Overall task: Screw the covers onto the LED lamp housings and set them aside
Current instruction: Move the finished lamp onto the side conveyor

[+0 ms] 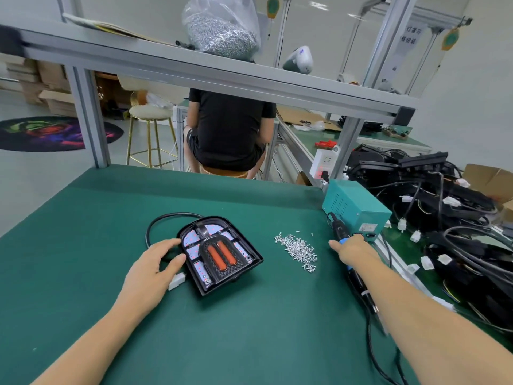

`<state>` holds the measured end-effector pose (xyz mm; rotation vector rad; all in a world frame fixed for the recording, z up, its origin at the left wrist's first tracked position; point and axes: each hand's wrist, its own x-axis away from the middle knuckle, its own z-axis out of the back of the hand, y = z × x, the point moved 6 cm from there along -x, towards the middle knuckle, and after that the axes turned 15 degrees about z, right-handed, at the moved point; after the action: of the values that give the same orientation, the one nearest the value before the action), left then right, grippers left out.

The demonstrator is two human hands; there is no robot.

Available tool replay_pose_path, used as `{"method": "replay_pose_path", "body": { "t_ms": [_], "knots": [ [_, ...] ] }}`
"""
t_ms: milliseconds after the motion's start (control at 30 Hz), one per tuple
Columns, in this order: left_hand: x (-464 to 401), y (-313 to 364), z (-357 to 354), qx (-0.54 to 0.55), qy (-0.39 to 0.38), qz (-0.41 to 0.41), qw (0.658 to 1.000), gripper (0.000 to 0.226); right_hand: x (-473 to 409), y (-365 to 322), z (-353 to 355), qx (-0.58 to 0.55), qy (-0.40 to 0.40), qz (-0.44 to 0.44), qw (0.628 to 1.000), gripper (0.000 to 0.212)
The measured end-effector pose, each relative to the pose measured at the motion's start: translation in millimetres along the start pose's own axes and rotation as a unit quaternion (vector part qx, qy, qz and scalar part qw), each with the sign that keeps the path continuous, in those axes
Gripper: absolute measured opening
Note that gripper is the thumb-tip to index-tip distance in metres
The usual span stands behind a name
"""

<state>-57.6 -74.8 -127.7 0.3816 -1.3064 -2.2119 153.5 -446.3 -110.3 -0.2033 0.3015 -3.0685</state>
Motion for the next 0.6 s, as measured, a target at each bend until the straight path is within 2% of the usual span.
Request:
{"method": "replay_pose_path", "body": {
  "t_ms": [100,167,233,267,333,433,500,600],
  "knots": [
    [-0.4,-0.3,0.6,-0.006,0.004,-0.003,1.0,0.028,3.6,-3.5,4.7,0.036,0.011,-0.012,0.999,0.054],
    [-0.9,-0.3,0.8,-0.004,0.006,-0.012,1.0,0.026,8.4,-15.1,16.1,0.113,0.064,0.002,0.992,0.063],
    [-2.3,-1.3,3.0,0.017,0.019,-0.02,0.999,0.022,12.5,-43.1,25.5,0.166,0.125,0.08,0.975,0.061],
    [-3.2,-2.6,5.3,0.033,0.032,-0.017,0.999,0.022,15.3,-59.8,26.7,0.141,0.133,0.121,0.974,0.059],
    [-7.1,-6.8,13.3,0.051,0.076,0.002,0.996,0.022,21.4,-94.2,22.1,0.038,0.098,0.191,0.976,0.058],
    [-17.9,-10.4,31.0,-0.004,0.156,0.042,0.987,0.028,34.0,-138.1,6.2,-0.093,-0.003,0.243,0.966,0.064],
    [-26.1,-12.2,42.7,-0.063,0.184,0.086,0.977,0.032,42.7,-158.2,-8.4,-0.179,-0.068,0.237,0.953,0.071],
    [-35.5,-18.0,45.9,-0.167,0.164,0.147,0.961,0.039,53.1,-180.0,-31.4,-0.262,-0.162,0.199,0.93,0.071]
  ]
}}
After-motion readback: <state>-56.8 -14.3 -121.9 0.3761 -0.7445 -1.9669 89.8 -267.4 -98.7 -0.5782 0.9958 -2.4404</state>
